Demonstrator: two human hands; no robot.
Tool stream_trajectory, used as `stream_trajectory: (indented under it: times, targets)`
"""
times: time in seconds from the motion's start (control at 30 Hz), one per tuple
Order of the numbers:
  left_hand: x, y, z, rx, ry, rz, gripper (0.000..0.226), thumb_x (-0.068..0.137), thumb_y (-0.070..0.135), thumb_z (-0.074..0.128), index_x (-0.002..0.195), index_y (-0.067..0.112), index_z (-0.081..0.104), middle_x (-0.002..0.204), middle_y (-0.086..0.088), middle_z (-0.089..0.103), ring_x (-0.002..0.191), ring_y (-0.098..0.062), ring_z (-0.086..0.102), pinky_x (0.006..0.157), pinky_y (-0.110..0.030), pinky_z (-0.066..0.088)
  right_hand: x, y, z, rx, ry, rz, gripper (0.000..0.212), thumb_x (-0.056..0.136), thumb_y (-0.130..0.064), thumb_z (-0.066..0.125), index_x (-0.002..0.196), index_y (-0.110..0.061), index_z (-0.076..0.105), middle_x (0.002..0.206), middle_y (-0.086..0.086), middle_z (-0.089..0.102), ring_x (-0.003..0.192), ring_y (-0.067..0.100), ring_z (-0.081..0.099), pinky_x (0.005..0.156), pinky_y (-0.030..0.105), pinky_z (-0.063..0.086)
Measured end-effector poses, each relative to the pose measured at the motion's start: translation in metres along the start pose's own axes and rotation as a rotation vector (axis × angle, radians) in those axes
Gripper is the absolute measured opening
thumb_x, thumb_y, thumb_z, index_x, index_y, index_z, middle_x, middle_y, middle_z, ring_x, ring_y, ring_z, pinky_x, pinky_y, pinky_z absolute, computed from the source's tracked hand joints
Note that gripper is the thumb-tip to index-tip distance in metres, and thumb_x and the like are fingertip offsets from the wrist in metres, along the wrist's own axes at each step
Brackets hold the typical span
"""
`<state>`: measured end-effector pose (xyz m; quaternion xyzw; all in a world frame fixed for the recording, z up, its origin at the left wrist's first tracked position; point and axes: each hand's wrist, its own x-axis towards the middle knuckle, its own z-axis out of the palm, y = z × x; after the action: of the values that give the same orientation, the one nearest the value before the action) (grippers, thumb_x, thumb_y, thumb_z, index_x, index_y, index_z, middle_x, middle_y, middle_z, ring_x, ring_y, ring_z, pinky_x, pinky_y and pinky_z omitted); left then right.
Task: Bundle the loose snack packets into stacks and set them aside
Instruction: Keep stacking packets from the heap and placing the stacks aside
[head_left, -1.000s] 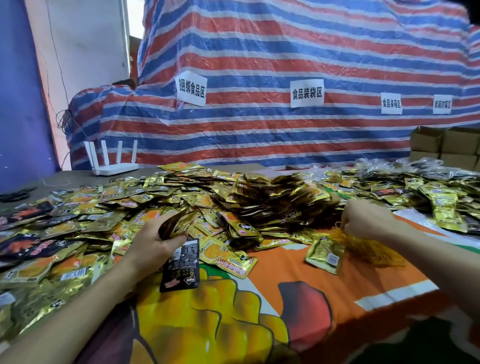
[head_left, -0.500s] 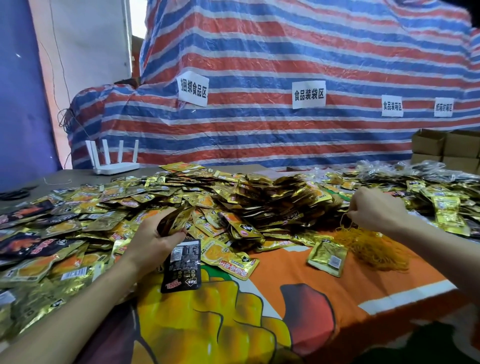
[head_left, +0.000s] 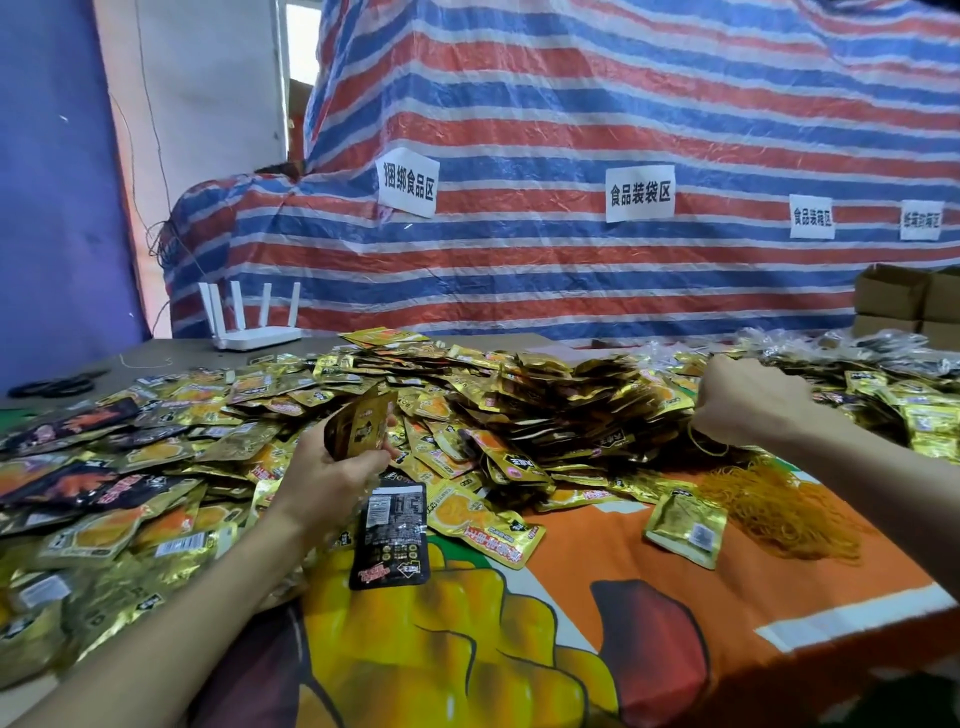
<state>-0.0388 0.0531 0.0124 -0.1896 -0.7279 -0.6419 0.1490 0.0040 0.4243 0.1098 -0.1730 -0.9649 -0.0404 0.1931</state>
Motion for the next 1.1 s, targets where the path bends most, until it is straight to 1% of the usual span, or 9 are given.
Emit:
stream_trajectory:
  times: [0.17, 0.27, 0.37, 0.47, 0.6, 0.73, 0.9, 1.03, 1.1]
  targets:
    - [0.003, 0.012, -0.004, -0.431, -0.031, -0.207, 0.031, 0.077, 0.001, 0.063, 0.107, 0.003, 0.069, 0.097, -0.015, 0.072, 0.074, -0.027, 0.066, 0.074, -0.039, 0.056, -0.022, -0.073, -0.003, 0.692, -0.226, -0.317, 0.012, 0.091, -0.021, 0.072, 0.08, -0.02, 0.076, 0.08, -0.002, 0.073, 0.077, 0.01, 0.067, 0.058, 0.02, 0.047]
    - [0.002, 0.017, -0.01, -0.514, -0.097, -0.313, 0.045, 0.076, 0.011, 0.062, 0.119, 0.003, 0.061, 0.119, -0.011, 0.072, 0.076, -0.021, 0.066, 0.081, -0.038, 0.054, -0.035, -0.135, 0.007, 0.918, -0.317, -0.406, 0.009, 0.089, -0.024, 0.076, 0.082, -0.019, 0.077, 0.074, -0.006, 0.071, 0.056, -0.003, 0.06, 0.046, 0.009, 0.039]
    - [0.001, 0.018, -0.013, -0.534, -0.108, -0.375, 0.045, 0.074, 0.012, 0.063, 0.119, 0.003, 0.061, 0.117, -0.011, 0.073, 0.077, -0.02, 0.069, 0.082, -0.038, 0.055, -0.041, -0.188, 0.018, 1.072, -0.389, -0.45, 0.011, 0.089, -0.024, 0.077, 0.082, -0.014, 0.076, 0.07, -0.002, 0.066, 0.052, 0.005, 0.05, 0.042, 0.013, 0.036]
    - [0.004, 0.014, -0.015, -0.407, 0.006, -0.413, 0.034, 0.075, 0.011, 0.069, 0.108, 0.005, 0.071, 0.095, -0.014, 0.075, 0.078, -0.024, 0.072, 0.078, -0.038, 0.058, -0.046, -0.225, 0.038, 1.115, -0.228, -0.483, 0.016, 0.089, -0.029, 0.076, 0.079, -0.017, 0.074, 0.073, -0.006, 0.068, 0.065, 0.006, 0.06, 0.054, 0.015, 0.042]
    - [0.009, 0.006, -0.013, -0.228, 0.14, -0.43, 0.028, 0.081, 0.004, 0.07, 0.105, -0.011, 0.067, 0.093, -0.025, 0.073, 0.072, -0.027, 0.069, 0.064, -0.031, 0.058, -0.05, -0.24, 0.065, 1.042, 0.009, -0.535, 0.017, 0.091, -0.036, 0.073, 0.075, -0.031, 0.069, 0.073, -0.018, 0.065, 0.071, -0.004, 0.06, 0.057, 0.012, 0.037]
    - [0.011, 0.006, -0.014, -0.167, 0.12, -0.41, 0.038, 0.082, 0.001, 0.069, 0.117, -0.013, 0.058, 0.099, -0.029, 0.073, 0.08, -0.034, 0.073, 0.072, -0.039, 0.062, -0.047, -0.234, 0.073, 1.032, -0.009, -0.557, 0.018, 0.091, -0.037, 0.073, 0.074, -0.033, 0.067, 0.077, -0.016, 0.067, 0.076, -0.001, 0.062, 0.063, 0.019, 0.045]
    - [0.007, 0.01, -0.02, -0.306, -0.02, -0.414, 0.024, 0.068, -0.001, 0.071, 0.092, -0.004, 0.075, 0.086, -0.021, 0.073, 0.067, -0.028, 0.07, 0.065, -0.034, 0.06, -0.044, -0.222, 0.074, 1.086, -0.059, -0.505, 0.015, 0.094, -0.023, 0.069, 0.079, -0.025, 0.07, 0.082, -0.014, 0.066, 0.081, 0.0, 0.06, 0.064, 0.014, 0.039]
    - [0.005, 0.009, -0.023, -0.658, -0.271, -0.512, 0.052, 0.071, 0.003, 0.069, 0.122, 0.001, 0.056, 0.086, -0.012, 0.065, 0.074, -0.026, 0.065, 0.078, -0.038, 0.056, -0.04, -0.208, 0.066, 1.533, -0.648, -0.478, 0.025, 0.087, -0.01, 0.063, 0.065, -0.018, 0.073, 0.081, -0.001, 0.069, 0.077, 0.014, 0.057, 0.07, 0.029, 0.042]
    - [0.005, 0.008, -0.024, -0.791, -0.339, -0.511, 0.059, 0.07, 0.002, 0.07, 0.125, 0.003, 0.052, 0.087, -0.012, 0.063, 0.074, -0.026, 0.064, 0.075, -0.039, 0.057, -0.039, -0.2, 0.062, 1.784, -0.914, -0.489, 0.012, 0.067, -0.021, 0.063, 0.057, -0.017, 0.068, 0.08, 0.005, 0.069, 0.078, 0.018, 0.059, 0.078, 0.034, 0.044]
